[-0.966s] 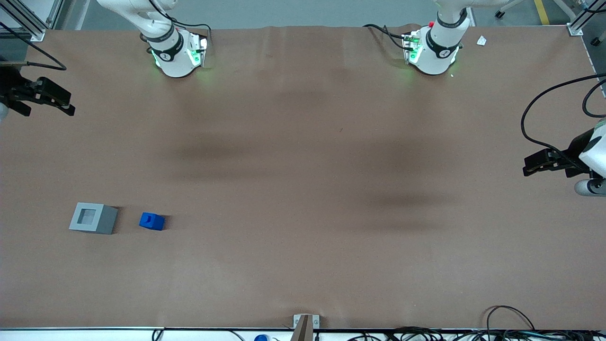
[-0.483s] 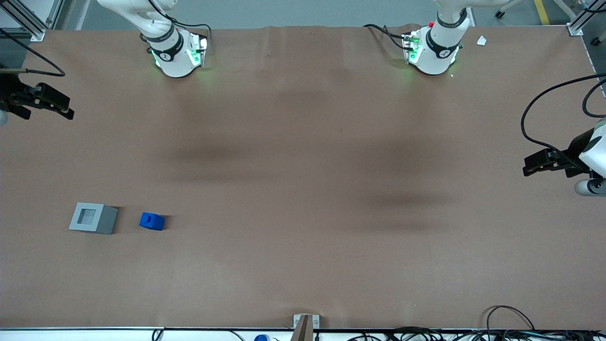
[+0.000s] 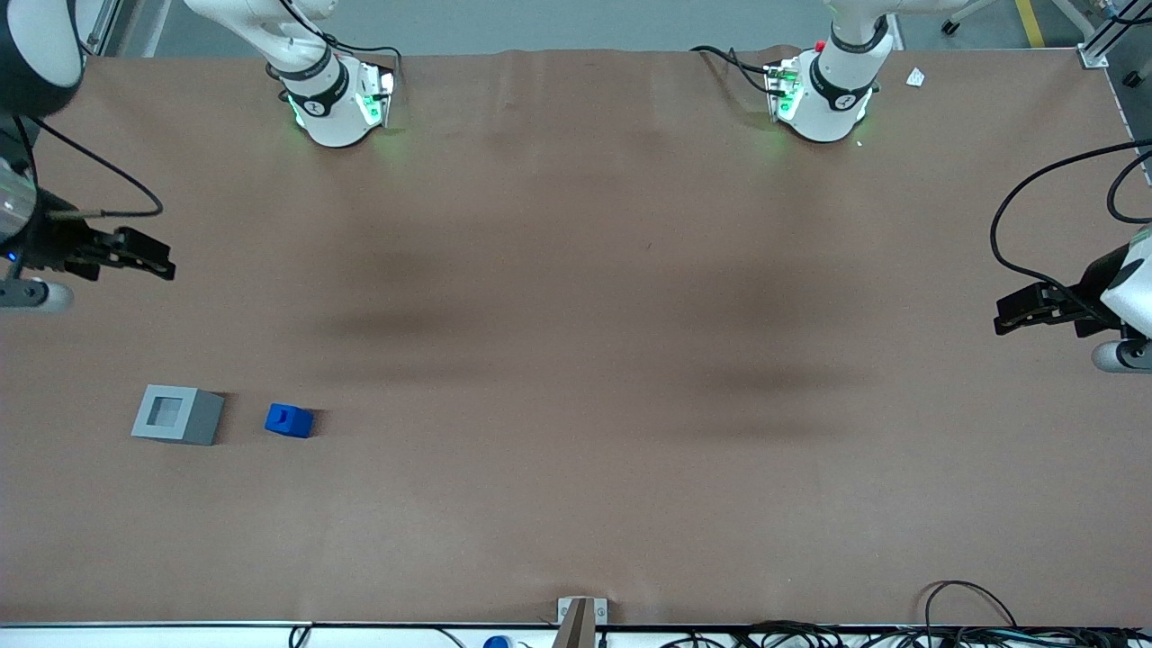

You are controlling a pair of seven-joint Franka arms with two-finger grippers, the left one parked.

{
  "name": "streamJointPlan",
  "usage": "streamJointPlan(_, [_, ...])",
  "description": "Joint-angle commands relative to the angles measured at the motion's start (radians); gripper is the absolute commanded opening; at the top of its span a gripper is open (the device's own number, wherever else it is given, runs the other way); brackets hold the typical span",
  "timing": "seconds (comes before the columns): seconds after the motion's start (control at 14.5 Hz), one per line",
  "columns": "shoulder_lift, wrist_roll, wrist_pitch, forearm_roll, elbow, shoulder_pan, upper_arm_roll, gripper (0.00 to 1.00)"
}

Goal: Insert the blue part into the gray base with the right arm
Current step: 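Move the right gripper over the blue cube, fingers open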

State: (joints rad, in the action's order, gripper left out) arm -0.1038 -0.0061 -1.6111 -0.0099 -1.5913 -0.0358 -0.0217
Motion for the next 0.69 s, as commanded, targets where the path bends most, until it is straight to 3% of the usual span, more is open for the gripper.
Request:
streamJointPlan(0.0, [-0.030,0.034,-0.045,-0.004,-0.024,-0.006,-0.004,1.00])
streamJointPlan(0.21, [-0.071,0.083,-0.125,-0.004,-0.064,0.001,-0.004,1.00])
streamJointPlan(0.62, [-0.174,0.132,-0.424,-0.001,-0.186,0.022,-0.006,1.00])
